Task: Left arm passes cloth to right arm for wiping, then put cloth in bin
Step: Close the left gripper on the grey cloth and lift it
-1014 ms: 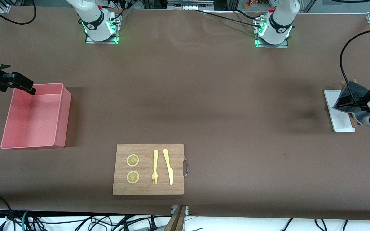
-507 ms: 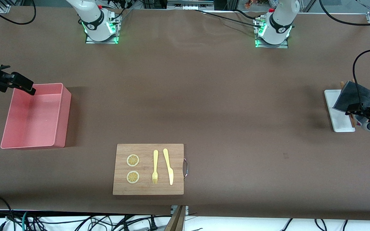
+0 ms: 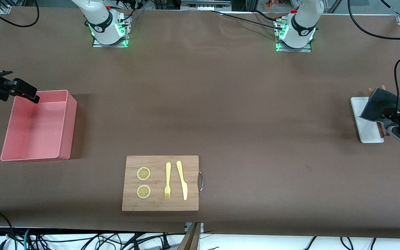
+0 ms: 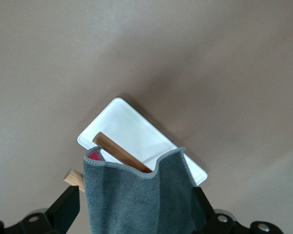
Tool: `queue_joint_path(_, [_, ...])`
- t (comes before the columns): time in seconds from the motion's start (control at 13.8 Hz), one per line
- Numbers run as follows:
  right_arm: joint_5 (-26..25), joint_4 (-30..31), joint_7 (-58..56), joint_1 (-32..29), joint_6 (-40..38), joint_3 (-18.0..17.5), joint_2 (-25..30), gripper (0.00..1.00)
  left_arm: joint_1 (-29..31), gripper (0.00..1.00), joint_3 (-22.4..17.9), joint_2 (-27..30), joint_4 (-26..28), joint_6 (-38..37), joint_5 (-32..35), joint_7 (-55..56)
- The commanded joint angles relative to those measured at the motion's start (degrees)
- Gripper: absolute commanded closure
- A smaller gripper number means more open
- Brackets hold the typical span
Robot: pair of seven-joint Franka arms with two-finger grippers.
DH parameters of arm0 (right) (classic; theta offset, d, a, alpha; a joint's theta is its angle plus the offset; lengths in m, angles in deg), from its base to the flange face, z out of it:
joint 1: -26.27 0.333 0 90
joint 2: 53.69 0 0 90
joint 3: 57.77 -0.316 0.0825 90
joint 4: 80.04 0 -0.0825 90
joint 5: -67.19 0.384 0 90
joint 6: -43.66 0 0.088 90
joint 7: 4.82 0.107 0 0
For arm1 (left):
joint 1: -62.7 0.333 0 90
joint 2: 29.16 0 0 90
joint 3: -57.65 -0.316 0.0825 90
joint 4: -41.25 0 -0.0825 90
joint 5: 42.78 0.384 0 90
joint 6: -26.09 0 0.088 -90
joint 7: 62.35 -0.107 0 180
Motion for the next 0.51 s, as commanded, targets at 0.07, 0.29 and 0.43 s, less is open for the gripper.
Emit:
queue_joint_path(0.07, [0.5,0.4,-1.3,-0.4,0.5,-0.2,0.4,0.00,1.6,0.00,0.3,-1.8,-1.4,0.7,1.3,-7.4])
queue_joint_path(0.29, [0.3,0.4,-1.3,-0.3,0.5,-0.2,-0.1,0.00,3.0,0.00,0.4,-3.2,-1.5,3.0,0.4,-12.0])
queue_joint_path(0.43, [0.4,0.4,-1.4,-0.4,0.6,-0.2,-0.3,0.00,3.6,0.08,0.6,-3.7,-1.4,3.3,0.2,-12.8])
